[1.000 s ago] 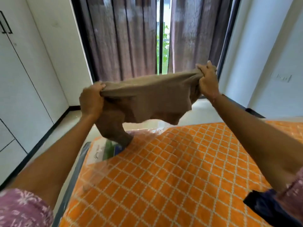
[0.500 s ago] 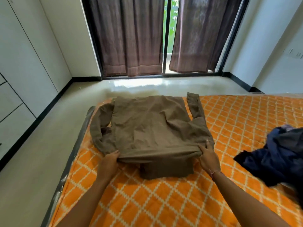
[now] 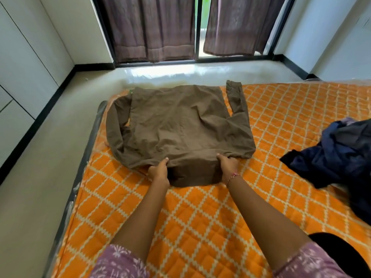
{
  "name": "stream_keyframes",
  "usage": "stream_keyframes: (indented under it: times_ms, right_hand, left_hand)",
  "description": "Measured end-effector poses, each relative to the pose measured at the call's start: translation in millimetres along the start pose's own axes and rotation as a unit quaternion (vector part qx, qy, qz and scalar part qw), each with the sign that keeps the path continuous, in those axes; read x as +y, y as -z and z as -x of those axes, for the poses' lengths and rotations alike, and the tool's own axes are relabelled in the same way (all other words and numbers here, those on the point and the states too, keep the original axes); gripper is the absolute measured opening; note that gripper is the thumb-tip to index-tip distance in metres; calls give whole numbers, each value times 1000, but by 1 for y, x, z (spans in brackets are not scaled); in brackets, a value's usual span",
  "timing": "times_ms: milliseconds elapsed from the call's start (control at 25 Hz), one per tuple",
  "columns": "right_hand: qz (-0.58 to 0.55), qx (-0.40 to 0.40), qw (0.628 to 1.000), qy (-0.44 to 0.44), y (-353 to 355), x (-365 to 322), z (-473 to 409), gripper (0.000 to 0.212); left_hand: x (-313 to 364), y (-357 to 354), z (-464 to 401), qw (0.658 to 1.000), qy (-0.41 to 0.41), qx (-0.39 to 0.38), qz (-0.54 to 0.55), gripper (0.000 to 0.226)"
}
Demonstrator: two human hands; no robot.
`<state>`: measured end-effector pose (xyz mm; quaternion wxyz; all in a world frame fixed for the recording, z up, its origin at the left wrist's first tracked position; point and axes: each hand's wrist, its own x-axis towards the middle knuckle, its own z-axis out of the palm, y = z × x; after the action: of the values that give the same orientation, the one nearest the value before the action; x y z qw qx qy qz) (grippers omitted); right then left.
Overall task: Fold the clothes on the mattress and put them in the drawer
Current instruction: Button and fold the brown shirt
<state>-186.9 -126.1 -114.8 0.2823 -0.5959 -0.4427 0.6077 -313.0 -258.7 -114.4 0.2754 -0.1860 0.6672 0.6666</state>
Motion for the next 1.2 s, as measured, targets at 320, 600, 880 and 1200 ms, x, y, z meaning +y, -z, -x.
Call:
stream_keyframes:
  times_ms: [320,600,880,1200]
  right_hand:
    - [-143,-183,948,-217,37,50,24,29]
    - [-42,-226,943,-240,58,53,22,28]
    - [135,-290,924,-207,92,83,36,17]
    - [416,-306,826,-227,133,48,48,49]
  left_hand:
    - [-43,23,8,989,71,-106,77,38]
    - [-60,32,26,960,194,-162,-120,19]
    - [-89,56,59,948,11,-191,-253,45]
    - [-104,114,114,755,-284,-27,-590,106]
